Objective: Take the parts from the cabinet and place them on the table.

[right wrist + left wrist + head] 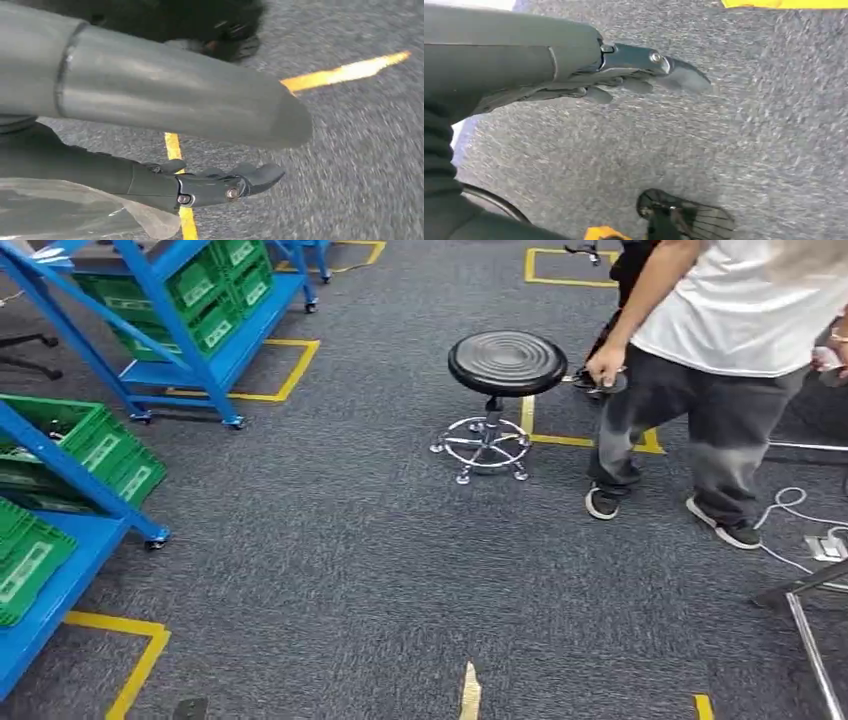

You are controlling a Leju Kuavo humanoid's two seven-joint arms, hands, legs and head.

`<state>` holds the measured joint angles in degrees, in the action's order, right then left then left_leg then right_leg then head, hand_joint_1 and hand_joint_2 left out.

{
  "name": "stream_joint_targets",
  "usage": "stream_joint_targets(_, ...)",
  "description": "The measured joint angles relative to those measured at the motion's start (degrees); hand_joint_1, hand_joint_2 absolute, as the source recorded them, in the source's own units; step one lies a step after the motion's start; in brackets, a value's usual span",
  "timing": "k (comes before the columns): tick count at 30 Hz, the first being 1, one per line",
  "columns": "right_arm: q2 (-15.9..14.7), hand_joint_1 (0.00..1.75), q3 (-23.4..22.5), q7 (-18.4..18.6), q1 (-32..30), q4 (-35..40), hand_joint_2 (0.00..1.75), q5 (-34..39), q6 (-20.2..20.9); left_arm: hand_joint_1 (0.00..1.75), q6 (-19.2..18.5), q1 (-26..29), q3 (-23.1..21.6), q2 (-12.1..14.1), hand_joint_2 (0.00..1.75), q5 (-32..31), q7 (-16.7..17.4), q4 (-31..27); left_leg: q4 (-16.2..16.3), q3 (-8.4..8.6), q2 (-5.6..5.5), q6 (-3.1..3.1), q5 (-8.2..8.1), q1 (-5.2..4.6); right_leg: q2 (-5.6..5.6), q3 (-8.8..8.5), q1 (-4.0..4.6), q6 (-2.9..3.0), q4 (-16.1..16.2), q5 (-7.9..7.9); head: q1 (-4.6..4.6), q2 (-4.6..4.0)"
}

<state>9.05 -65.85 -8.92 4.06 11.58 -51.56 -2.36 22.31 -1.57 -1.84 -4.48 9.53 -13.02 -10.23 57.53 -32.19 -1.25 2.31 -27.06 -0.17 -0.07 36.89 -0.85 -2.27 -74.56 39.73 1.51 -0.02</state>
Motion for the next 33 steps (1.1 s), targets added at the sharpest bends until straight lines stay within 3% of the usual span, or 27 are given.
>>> stream_joint_targets(1, 0.0, 0.0, 0.5, -0.4, -0.1, 0.0, 0.0, -0.8, 0.0, 0.0, -0.3, 0.0, -0.1, -0.1, 1.75, -0.5, 1.8, 0.0, 0.0, 0.08, -0.83, -0.01, -0.02, 0.01, 0.0, 1.21, -0.02, -0.07, -1.2, -0.6, 0.06, 0.0)
stream_joint_targets(2, 0.0, 0.0, 1.0, -0.9, -0.2, 0.0, 0.0, -1.8, 0.1, 0.0, -0.6, 0.0, -0.3, -0.2, 1.75, -0.9, 3.8, 0.0, 0.1, 0.18, -1.67, -0.05, -0.05, 0.08, 0.02, 1.13, -0.09, -0.13, 0.3, -2.53, 0.0, 0.0)
stream_joint_targets(3, 0.0, 0.0, 1.6, -1.6, -0.1, 0.0, 0.0, -2.7, 0.2, 0.0, -0.7, 0.0, -0.5, -0.3, 1.75, -1.1, 5.4, 0.0, 0.2, 0.31, -2.53, -0.21, -0.15, 0.2, 0.15, -0.09, -0.25, -0.22, 3.8, -5.36, 0.04, 0.0)
stream_joint_targets(4, 0.0, 0.0, 2.4, -2.5, -0.1, 0.0, 0.0, -3.8, 0.3, 0.0, -0.8, 0.1, -0.6, -0.5, 1.75, -0.8, 6.8, 0.0, 0.4, 0.43, -3.41, -0.52, -0.36, 0.39, 0.93, -2.34, -0.52, -0.37, 9.5, -8.83, 0.04, 0.0)
stream_joint_targets(5, 0.0, 0.0, 3.0, -3.3, -0.1, 0.0, 0.0, -4.7, 0.6, 0.0, -1.0, 0.1, -0.6, -0.9, 1.75, 0.4, 7.2, 0.0, 0.8, 0.35, -4.17, -0.94, -0.63, 0.54, 3.26, -4.11, -0.95, -0.6, 14.1, -10.9, -0.02, 0.0)
stream_joint_targets(6, 0.0, 0.0, 3.8, -4.1, -0.2, -0.1, 0.0, -5.7, 1.2, 0.0, -1.1, 0.0, -0.1, -1.0, 1.75, 2.5, 7.1, 0.0, 1.4, -0.07, -4.82, -1.41, -0.93, 0.27, 5.93, -4.79, -1.01, -0.59, 15.3, -9.64, -0.13, 0.0)
stream_joint_targets(10, -0.1, 0.0, 6.4, -4.2, 0.1, -0.1, 0.0, -8.2, 2.4, 0.0, -1.1, 0.4, 2.2, -1.6, 1.75, 5.4, 5.7, 0.0, 1.3, -0.99, -7.52, -2.75, -0.37, 0.98, 3.47, -5.53, -0.69, 1.08, 15.7, -9.86, -0.02, 0.0)
stream_joint_targets(11, 0.0, 0.0, 7.0, -3.5, 0.1, -0.1, 0.0, -8.7, 2.5, 0.0, -1.4, 0.6, 2.5, -1.8, 1.75, 5.4, 5.3, 0.0, 2.0, -1.05, -5.08, -2.84, -0.88, 0.81, 2.56, -5.73, -0.78, 1.51, 16.0, -10.03, 0.04, 0.0)
stream_joint_targets(12, 0.0, 0.0, 7.4, -3.1, 0.0, -0.1, 0.0, -8.8, 2.5, 0.0, -1.9, 0.5, 2.8, -1.8, 1.75, 5.5, 5.0, 0.0, 3.9, -1.94, -1.7, -3.06, -2.25, 0.52, 1.91, -5.83, -0.69, 1.87, 16.0, -9.93, 0.59, 0.0)
stream_joint_targets(13, 0.0, 0.0, 7.8, -2.6, -0.3, -0.1, 0.0, -9.1, 2.6, 0.0, -2.4, 0.2, 3.2, -1.8, 1.75, 5.6, 4.7, 0.0, 8.3, -4.06, -0.09, -3.3, -4.72, 0.56, 0.72, -5.85, -0.43, 2.17, 16.0, -9.78, 0.74, 0.0)
stream_joint_targets(15, -0.1, 0.0, 8.3, -2.2, -0.5, -0.1, 0.0, -9.2, 2.6, 0.0, -2.8, -0.1, 3.5, -1.8, 1.75, 5.6, 4.6, 0.0, 16.8, -8.01, 0.6, -3.41, -8.2, 0.63, -1.33, -5.89, -0.2, 2.46, 16.0, -9.57, 0.7, 0.0)
stream_joint_targets(16, -0.1, 0.0, 8.5, -2.0, -0.5, -0.1, 0.0, -9.2, 2.6, 0.0, -3.1, 0.0, 3.6, -1.8, 1.75, 5.6, 4.5, 0.0, 18.7, -8.86, 0.63, -3.44, -8.42, 0.63, -2.11, -5.92, -0.13, 2.51, 16.0, -9.49, 0.74, 0.0)
stream_joint_targets(17, -0.1, 0.0, 8.6, -1.5, -0.5, -0.1, 0.0, -9.3, 2.6, 0.0, -3.5, 0.3, 3.7, -1.8, 1.75, 5.5, 4.1, 0.0, 17.8, -8.3, 0.69, -3.36, -7.15, 0.63, -2.91, -6.05, -0.07, 2.52, 16.0, -9.39, 0.72, 0.0)
stream_joint_targets(19, -0.1, 0.0, 8.9, -0.8, -0.4, -0.1, 0.0, -9.3, 3.0, 0.0, -4.2, 0.4, 3.7, -1.7, 1.75, 5.3, 3.6, 0.0, 10.5, -4.7, 1.25, -2.92, -2.66, 0.53, -4.2, -6.44, 0.03, 2.46, 16.0, -9.14, 0.74, 0.0)
stream_joint_targets(20, -0.1, 0.0, 8.9, -0.8, -0.4, -0.1, 0.0, -9.4, 3.3, 0.0, -4.3, 0.3, 3.7, -1.7, 1.75, 4.9, 3.6, 0.0, 4.5, -1.64, 3.27, -2.38, 0.1, 0.26, -4.96, -6.84, 0.1, 2.35, 16.0, -8.9, 0.74, 0.0)
stream_joint_targets(21, -0.1, 0.0, 9.0, -0.6, -0.4, -0.1, 0.0, -9.4, 3.6, 0.0, -4.3, 0.2, 3.7, -1.8, 1.75, 4.6, 3.6, 0.0, 2.4, -0.47, 6.93, -1.95, -1.0, -0.48, -5.51, -7.0, 0.16, 2.23, 16.1, -8.78, 0.68, 0.0)
stream_joint_targets(22, -0.1, 0.0, 9.2, -0.4, -0.4, -0.1, 0.0, -9.8, 3.9, 0.0, -4.3, -0.1, 3.7, -1.8, 1.75, 4.1, 4.0, 0.0, 1.4, -0.4, 7.47, -1.59, -0.94, -1.05, -6.06, -6.92, 0.57, 1.72, 15.9, -8.49, 0.83, 0.0)
stream_joint_targets(25, -0.1, 0.0, 11.0, 2.6, -0.4, -0.1, 0.0, -14.5, 3.5, 0.0, -4.1, 0.0, 3.2, -1.8, 1.75, 1.6, 6.8, 0.0, 1.4, -0.94, 5.08, -1.07, -0.9, -1.03, -8.45, -7.76, 0.63, 0.93, 16.5, -8.3, 0.68, 0.0)
stream_joint_targets(26, -0.1, 0.0, 12.1, 3.7, -0.4, -0.1, 0.0, -16.4, 3.1, 0.0, -4.1, 0.1, 2.9, -1.9, 0.0, 0.9, 7.5, 0.0, 0.6, -0.18, 4.21, -0.67, -0.42, -0.29, -7.64, -7.31, 0.34, 0.49, 16.2, -7.64, 0.77, 0.02)
stream_joint_targets(27, -0.1, 0.0, 13.0, 4.3, -0.4, -0.1, 0.0, -17.4, 2.7, 0.0, -4.4, 0.1, 2.6, -1.8, 0.0, 0.7, 7.7, 0.0, 0.5, -0.09, 3.74, -0.4, -0.32, -0.19, -4.04, -7.01, 0.27, 0.32, 14.6, -6.58, 0.24, 0.0)
stream_joint_targets(28, -0.1, 0.0, 13.9, 4.7, -0.5, -0.2, 0.0, -17.6, 2.2, 0.0, -4.9, -0.1, 2.6, -1.7, 0.0, 0.8, 7.8, 0.0, 0.5, -0.24, 2.98, -0.13, -0.2, -0.15, -1.8, -5.42, 0.18, 0.24, 11.1, -4.65, 0.14, 0.02)
stream_joint_targets(29, -0.1, 0.0, 14.3, 4.9, -0.6, -0.2, 0.0, -17.4, 1.9, 0.0, -5.5, -0.3, 2.6, -1.7, 0.0, 1.2, 7.5, 0.0, 0.5, -0.34, 2.07, 0.04, -0.22, -0.14, -0.63, -3.03, 0.11, 0.12, 6.3, -2.43, 0.02, 0.0)
stream_joint_targets(30, 0.0, 0.0, 14.3, 4.9, -0.8, -0.2, 0.0, -16.9, 1.7, 0.0, -5.9, -0.3, 2.6, -1.7, 0.0, 1.5, 7.0, 0.0, 0.5, -0.39, 1.18, 0.11, -0.24, -0.15, -0.17, -0.56, 0.11, 0.04, 1.7, -0.75, -0.02, 0.0)
stream_joint_targets(31, 0.1, 0.0, 14.5, 4.9, -1.0, -0.3, 0.0, -16.7, 1.6, 0.0, -6.1, -0.1, 2.6, -1.6, 0.0, 1.7, 6.7, 0.0, 0.5, -0.34, 0.21, 0.11, -0.25, -0.16, -0.05, 1.21, 0.13, -0.05, -1.2, -0.22, 0.02, 0.02)
stream_joint_targets(32, 0.3, 0.0, 14.6, 5.0, -1.1, -0.3, 0.0, -16.5, 1.6, 0.0, -6.2, 0.0, 2.6, -1.5, 0.0, 1.9, 6.6, 0.0, 0.5, -0.22, -0.71, 0.1, -0.26, -0.15, -0.02, 1.62, 0.12, -0.05, -1.1, -1.33, 0.0, 0.0)
stream_joint_targets(33, 0.3, 0.0, 14.7, 5.2, -1.2, -0.3, 0.0, -16.5, 1.6, 0.0, -6.2, 0.1, 2.6, -1.4, 0.0, 1.9, 6.3, 0.0, 0.6, -0.12, -1.67, 0.06, -0.28, -0.09, 0.03, 0.82, 0.1, 0.0, 1.6, -3.83, -0.02, 0.0)
